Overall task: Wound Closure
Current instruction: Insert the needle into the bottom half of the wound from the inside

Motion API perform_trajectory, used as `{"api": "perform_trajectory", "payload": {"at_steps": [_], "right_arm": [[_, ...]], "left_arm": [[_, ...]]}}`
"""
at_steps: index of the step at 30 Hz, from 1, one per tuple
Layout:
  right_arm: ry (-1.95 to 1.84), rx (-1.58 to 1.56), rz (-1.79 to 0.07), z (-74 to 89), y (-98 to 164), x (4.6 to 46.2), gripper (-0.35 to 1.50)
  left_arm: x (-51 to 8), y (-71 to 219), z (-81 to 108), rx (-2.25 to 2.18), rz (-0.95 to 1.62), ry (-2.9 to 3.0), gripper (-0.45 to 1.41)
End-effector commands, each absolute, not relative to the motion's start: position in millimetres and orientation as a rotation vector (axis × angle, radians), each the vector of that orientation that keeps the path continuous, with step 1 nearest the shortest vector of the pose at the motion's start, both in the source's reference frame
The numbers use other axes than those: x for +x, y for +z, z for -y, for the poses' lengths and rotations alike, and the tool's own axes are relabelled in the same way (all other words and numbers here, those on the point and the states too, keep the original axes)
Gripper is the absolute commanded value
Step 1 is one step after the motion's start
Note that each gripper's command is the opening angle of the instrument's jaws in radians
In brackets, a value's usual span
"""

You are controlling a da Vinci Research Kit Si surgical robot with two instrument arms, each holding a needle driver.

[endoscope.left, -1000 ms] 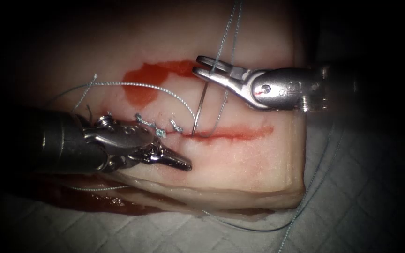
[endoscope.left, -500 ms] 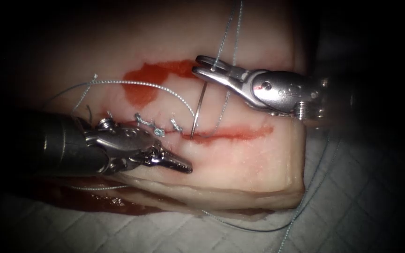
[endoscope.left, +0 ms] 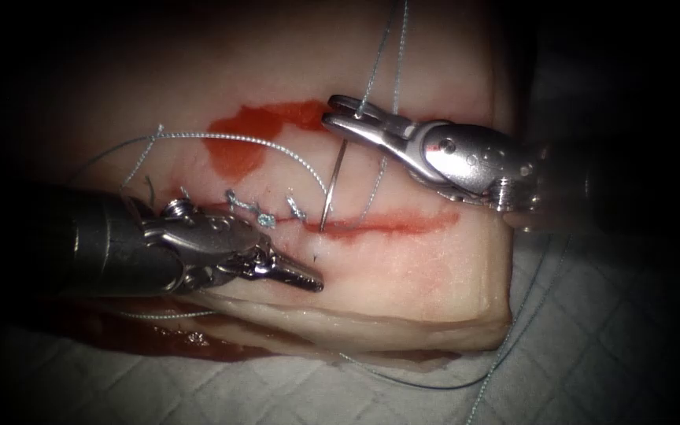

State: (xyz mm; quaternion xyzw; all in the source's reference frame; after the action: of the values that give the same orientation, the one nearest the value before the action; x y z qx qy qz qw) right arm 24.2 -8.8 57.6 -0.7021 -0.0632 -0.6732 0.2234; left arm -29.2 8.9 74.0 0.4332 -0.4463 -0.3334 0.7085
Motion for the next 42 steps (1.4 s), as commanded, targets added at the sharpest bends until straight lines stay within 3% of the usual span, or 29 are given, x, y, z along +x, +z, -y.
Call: {"api": "perform_trajectory", "payload": {"at_steps": [1, 8, 42], "right_arm": [[-1.886, -1.957, 0.238, 7.8, 58.0, 24.9, -0.35], [-1.999, -2.007, 0.441, 7.2, 57.1, 24.8, -0.35], [-2.068, -1.992, 0.334, 8.0, 57.7, 25.1, -0.35]], "left_arm": [[-29.7, 74.4, -8.9, 0.962, 0.992, -0.74, -0.45], [-29.7, 74.4, -8.9, 0.964, 0.991, -0.738, -0.45], [-29.9, 74.3, -9.1, 0.962, 0.993, -0.735, -0.45]]}}
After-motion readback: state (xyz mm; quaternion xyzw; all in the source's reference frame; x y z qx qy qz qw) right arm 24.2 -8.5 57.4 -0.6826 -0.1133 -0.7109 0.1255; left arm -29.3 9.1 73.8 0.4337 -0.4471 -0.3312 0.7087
